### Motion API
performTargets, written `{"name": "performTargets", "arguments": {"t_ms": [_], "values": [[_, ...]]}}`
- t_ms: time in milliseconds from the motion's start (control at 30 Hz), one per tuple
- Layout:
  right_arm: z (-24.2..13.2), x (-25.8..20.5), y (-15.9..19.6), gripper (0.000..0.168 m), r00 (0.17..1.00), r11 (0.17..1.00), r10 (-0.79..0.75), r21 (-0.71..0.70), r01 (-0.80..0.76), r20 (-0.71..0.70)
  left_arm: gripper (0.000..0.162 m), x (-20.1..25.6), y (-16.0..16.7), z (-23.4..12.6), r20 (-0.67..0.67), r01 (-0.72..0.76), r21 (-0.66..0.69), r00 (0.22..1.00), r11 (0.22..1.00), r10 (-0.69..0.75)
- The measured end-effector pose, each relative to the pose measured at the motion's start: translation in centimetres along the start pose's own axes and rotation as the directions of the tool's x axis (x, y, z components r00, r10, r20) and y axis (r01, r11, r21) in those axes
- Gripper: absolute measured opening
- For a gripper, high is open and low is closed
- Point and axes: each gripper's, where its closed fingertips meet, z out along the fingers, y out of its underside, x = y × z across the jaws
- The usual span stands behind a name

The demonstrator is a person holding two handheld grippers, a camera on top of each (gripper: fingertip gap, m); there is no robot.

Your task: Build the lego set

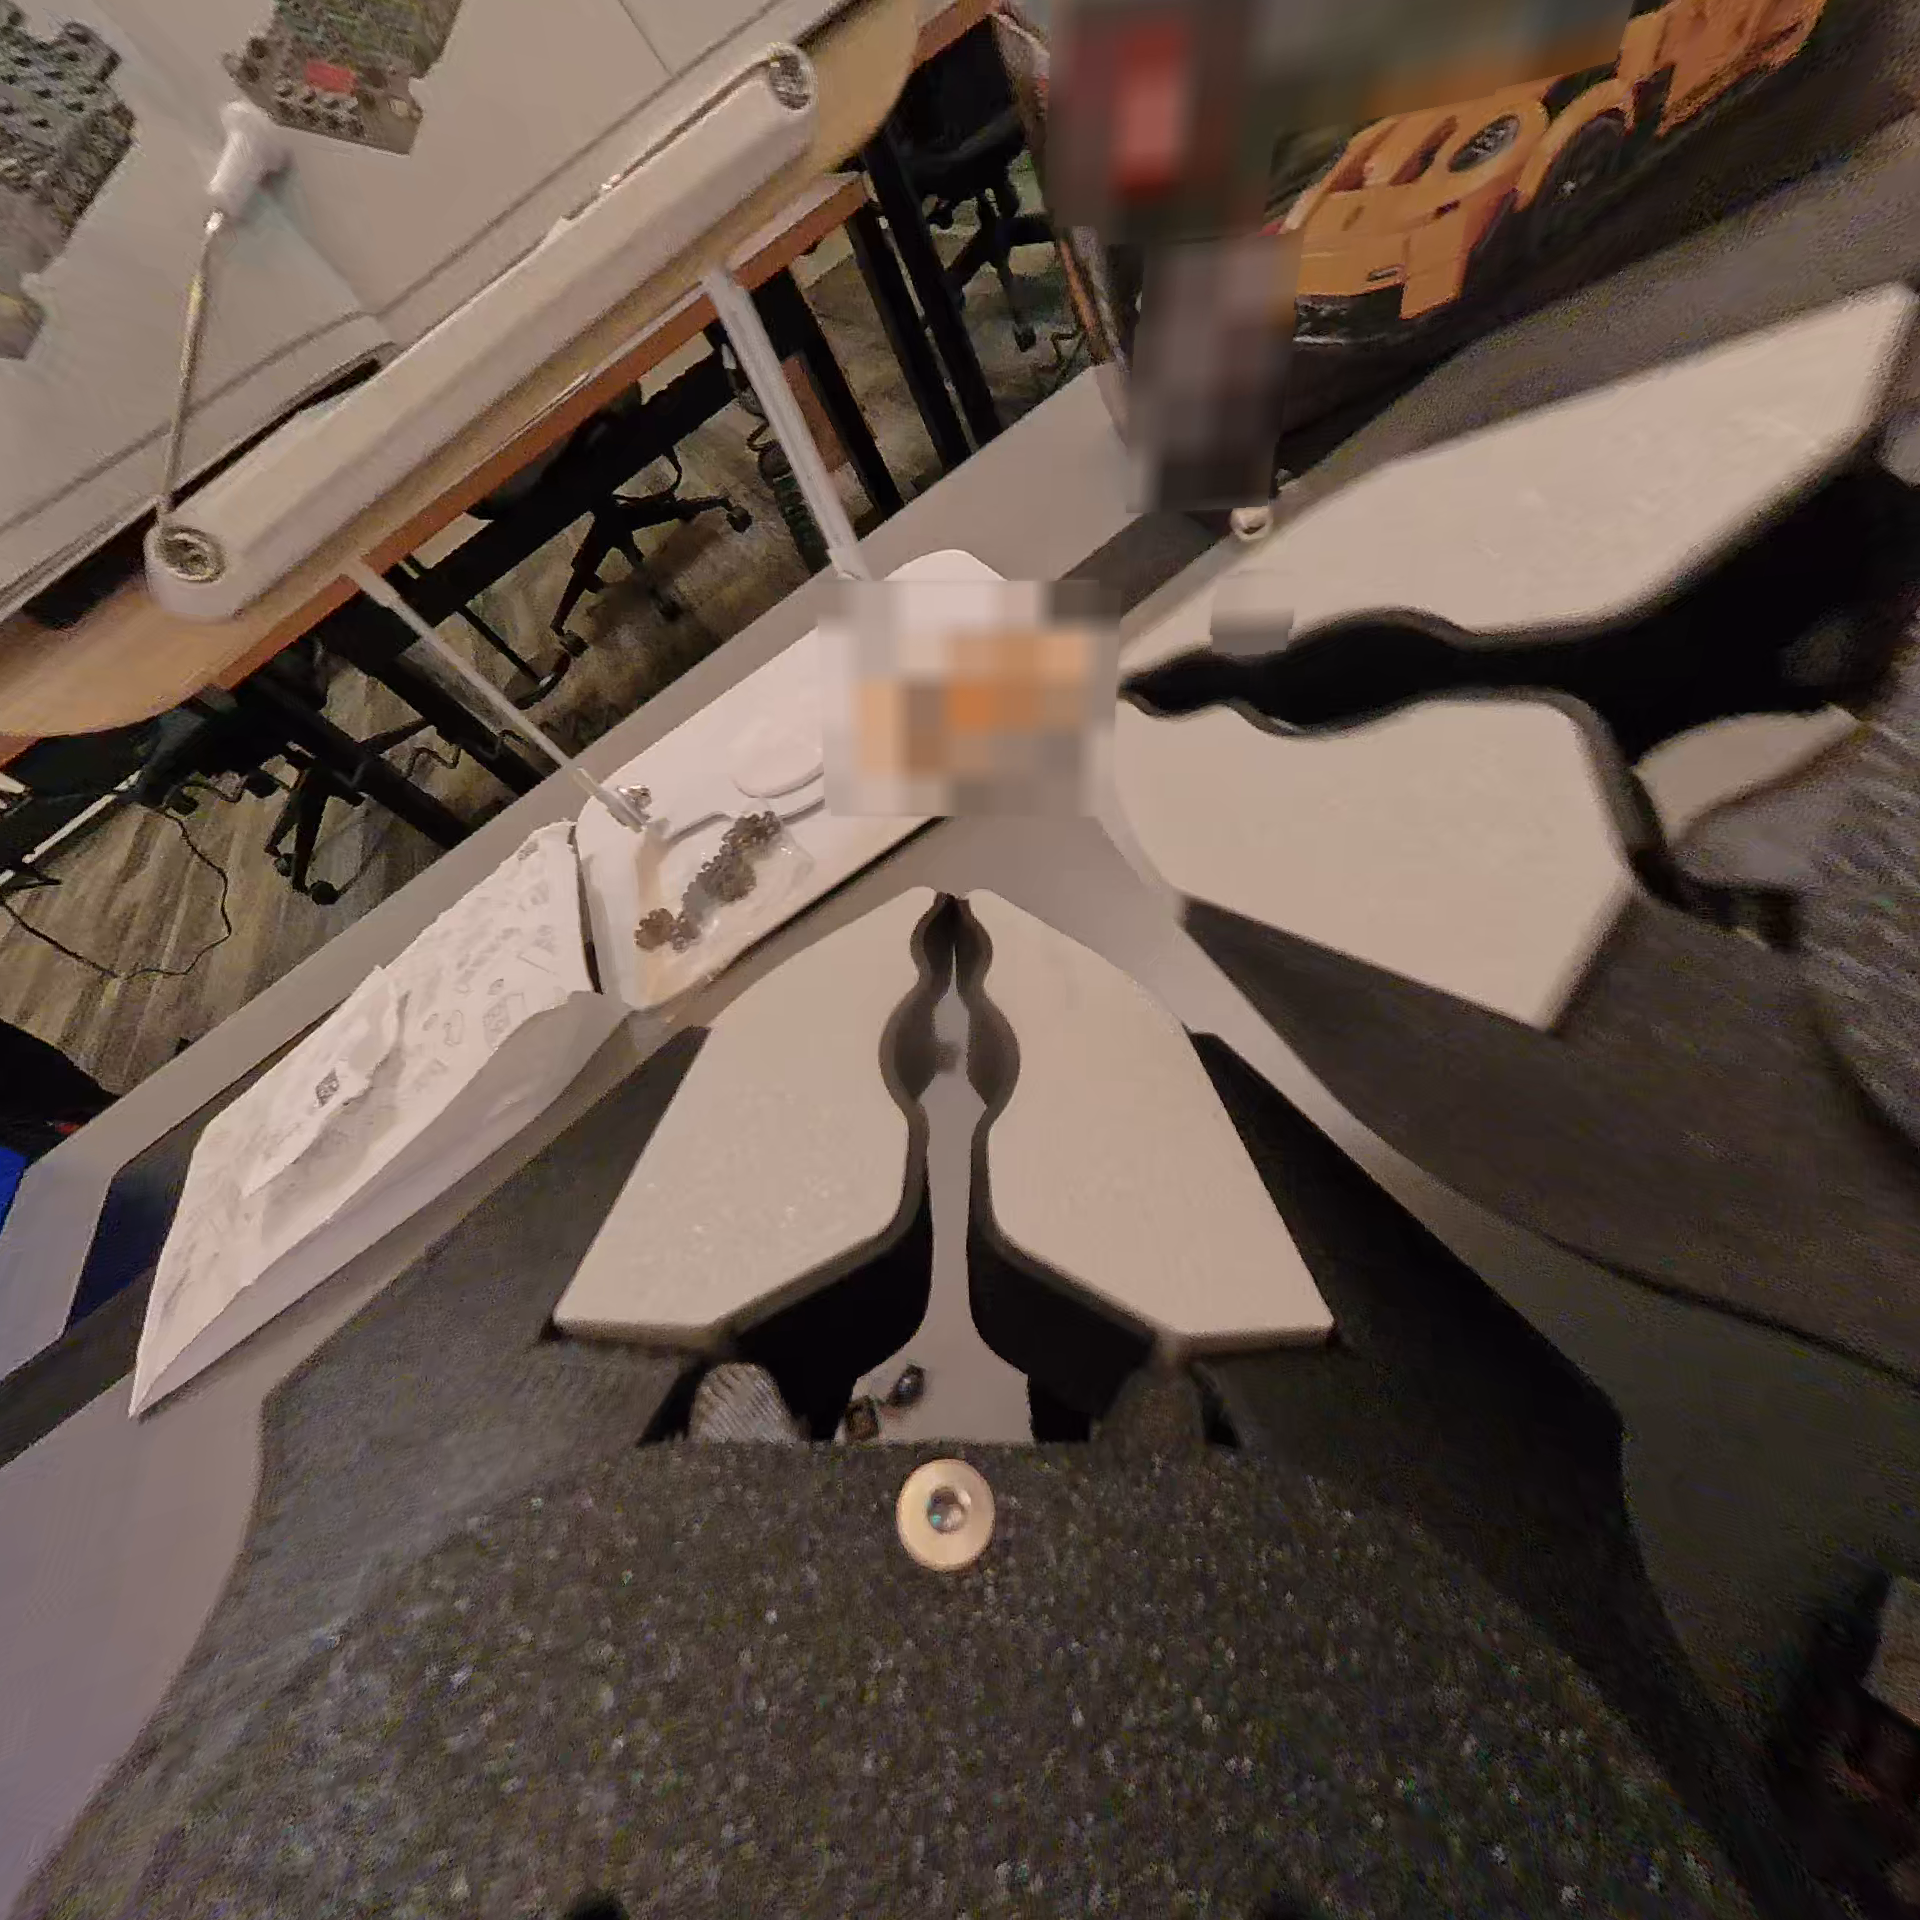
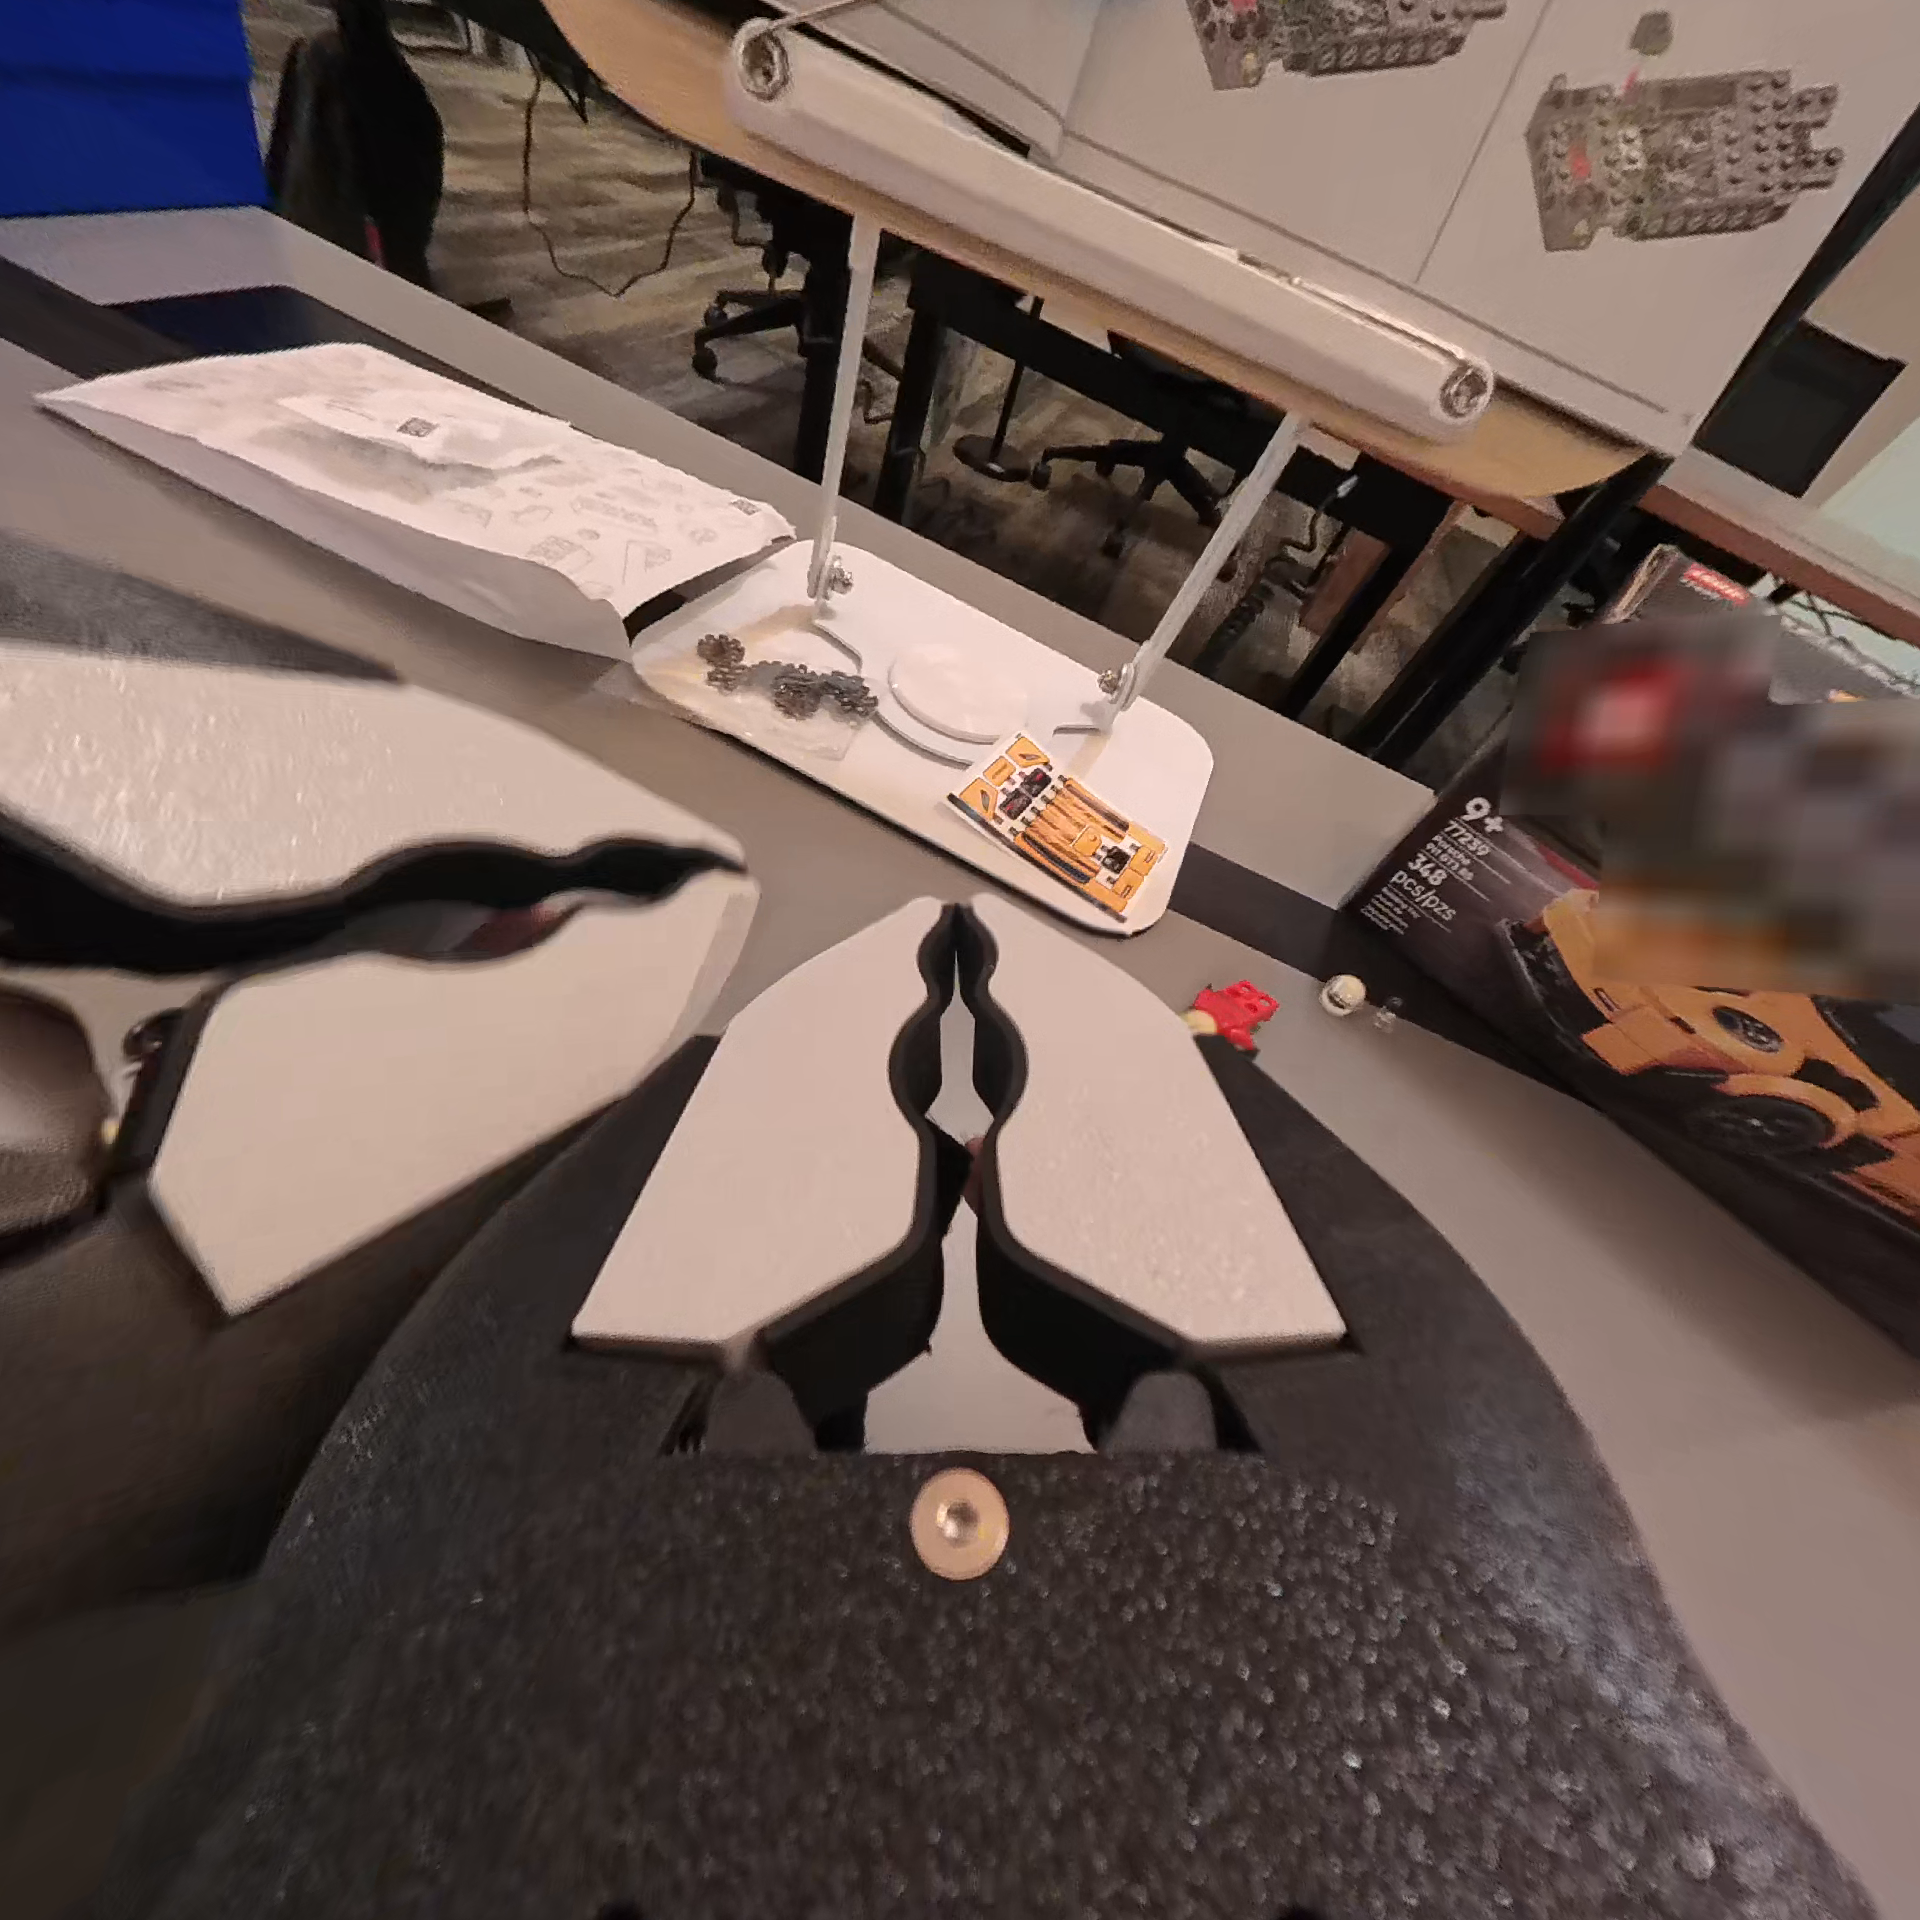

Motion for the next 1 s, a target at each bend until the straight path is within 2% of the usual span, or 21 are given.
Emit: {"name": "performTargets", "arguments": {"t_ms": [100,167,267,433,533,700,1000], "values": [[-0.2,-0.8,0.0,0.000,0.998,0.998,-0.057,0.015,0.057,-0.004,0.000,-1.8,0.2,0.1,0.040,0.037,-0.009,0.999,0.999,-0.036],[0.0,-0.9,-0.3,0.000,1.000,0.999,-0.028,0.023,0.028,0.012,0.000,-1.2,0.3,-0.2,0.028,0.043,-0.011,0.999,0.999,-0.043],[0.1,0.2,-0.4,0.000,1.000,1.000,-0.008,0.024,0.009,-0.008,0.000,0.0,-0.1,-0.2,0.016,-0.029,0.007,0.999,1.000,0.029],[-0.1,-1.0,-0.1,0.000,0.999,0.999,-0.037,0.026,0.037,0.014,0.000,-1.6,0.1,-0.2,0.041,0.021,-0.001,0.999,1.000,-0.021],[0.1,-0.3,-0.2,0.000,1.000,1.000,-0.004,0.020,0.004,0.009,0.000,-0.4,-0.3,-0.6,0.035,-0.040,0.017,0.999,0.999,0.040],[-0.4,-0.9,-0.2,0.000,0.999,0.999,-0.032,0.032,0.031,0.019,0.000,-1.9,-0.2,-0.6,0.051,-0.002,0.012,0.999,1.000,0.001],[-4.0,0.9,-2.9,0.000,0.996,0.994,0.053,0.087,-0.060,0.077,0.000,-5.1,-2.1,-5.6,0.117,0.057,0.062,0.991,0.996,-0.064]]}}
